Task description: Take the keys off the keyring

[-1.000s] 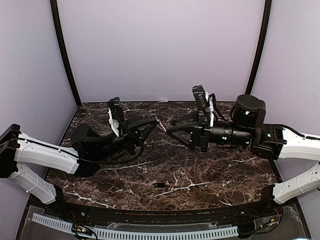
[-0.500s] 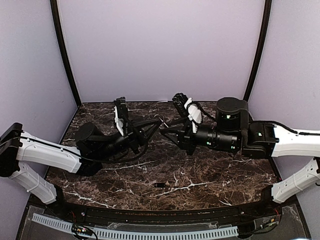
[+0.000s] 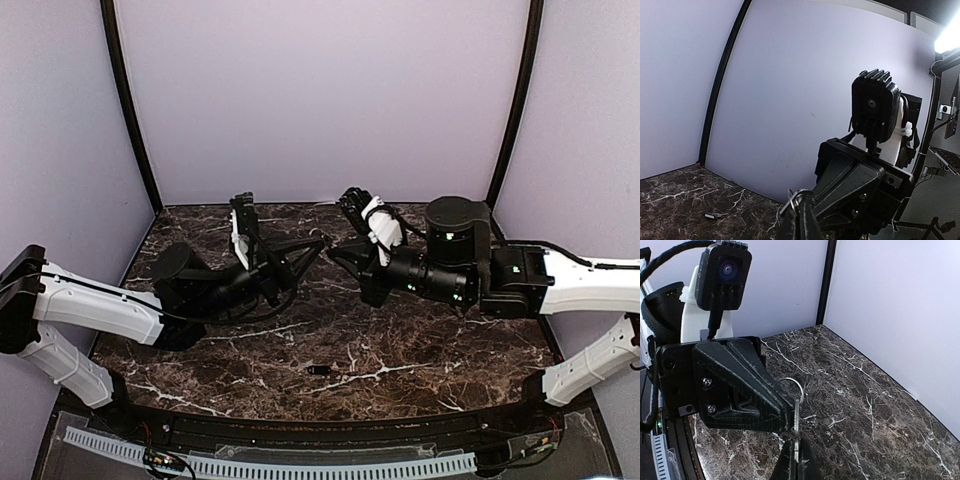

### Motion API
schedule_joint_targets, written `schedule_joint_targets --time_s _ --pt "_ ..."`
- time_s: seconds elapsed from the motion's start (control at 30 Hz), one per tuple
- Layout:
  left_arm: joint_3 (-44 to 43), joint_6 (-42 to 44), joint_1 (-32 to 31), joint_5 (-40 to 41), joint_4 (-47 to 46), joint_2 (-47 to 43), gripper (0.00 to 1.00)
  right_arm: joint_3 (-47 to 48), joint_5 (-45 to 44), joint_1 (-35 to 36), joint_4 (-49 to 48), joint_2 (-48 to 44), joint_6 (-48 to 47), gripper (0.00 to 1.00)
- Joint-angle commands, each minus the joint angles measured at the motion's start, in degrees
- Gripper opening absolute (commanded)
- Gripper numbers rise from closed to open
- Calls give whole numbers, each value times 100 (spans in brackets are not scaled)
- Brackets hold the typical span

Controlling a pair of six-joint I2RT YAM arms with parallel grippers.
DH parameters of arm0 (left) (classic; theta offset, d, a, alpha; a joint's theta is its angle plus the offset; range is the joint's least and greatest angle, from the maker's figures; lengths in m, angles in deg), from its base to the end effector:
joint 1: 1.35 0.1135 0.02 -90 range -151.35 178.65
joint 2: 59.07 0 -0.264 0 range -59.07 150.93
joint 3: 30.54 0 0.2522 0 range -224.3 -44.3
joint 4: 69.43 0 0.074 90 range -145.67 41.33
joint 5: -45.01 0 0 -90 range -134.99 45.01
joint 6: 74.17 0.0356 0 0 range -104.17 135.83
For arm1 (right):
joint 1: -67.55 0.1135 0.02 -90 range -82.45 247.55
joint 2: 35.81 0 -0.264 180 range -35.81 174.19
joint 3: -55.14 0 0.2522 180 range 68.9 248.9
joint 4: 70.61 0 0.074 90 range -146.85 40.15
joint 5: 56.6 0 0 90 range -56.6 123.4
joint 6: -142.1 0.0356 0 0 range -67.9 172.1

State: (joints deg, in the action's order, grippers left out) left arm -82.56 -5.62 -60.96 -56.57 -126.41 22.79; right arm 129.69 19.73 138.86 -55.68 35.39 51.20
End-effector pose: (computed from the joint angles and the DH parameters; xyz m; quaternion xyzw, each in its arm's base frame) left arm 0.1447 -0.2609 0.2990 0.2509 0.4622 -0.5917 0.6111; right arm 0.1019 0.2749 0.3564 -0.3926 0.6659 0.2865 0.5660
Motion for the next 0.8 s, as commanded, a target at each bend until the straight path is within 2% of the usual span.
schedule_joint_targets --time_s 0.0,0.23,0.27,0.3,0.33,0.37,0.47,0.6,0.77 --pt "-146 -78 2 -260 -193 25 0 117 100 141 -133 149 -263 0" --pt "-14 -32 3 -468 -508 29 0 -21 798 186 -218 55 -353 0" --pt "-6 -17 5 -514 -525 12 0 -50 817 198 -180 0 -360 7" --pt "1 3 3 -562 -540 -11 0 -90 826 199 -149 -86 -350 18" --pt "21 21 3 -610 -564 -27 0 -153 838 197 -152 -200 -350 34" --pt "30 41 3 -664 -592 -50 0 -232 851 199 -181 -334 -341 42" --pt "55 83 2 -799 -634 -102 0 -449 901 176 -219 -788 -291 53" --pt "72 119 3 -1105 -761 -110 0 -692 1423 -143 -620 -1348 186 56" --pt "18 192 3 -1337 -636 -92 0 -766 3507 -1180 -1571 -1231 1628 52"
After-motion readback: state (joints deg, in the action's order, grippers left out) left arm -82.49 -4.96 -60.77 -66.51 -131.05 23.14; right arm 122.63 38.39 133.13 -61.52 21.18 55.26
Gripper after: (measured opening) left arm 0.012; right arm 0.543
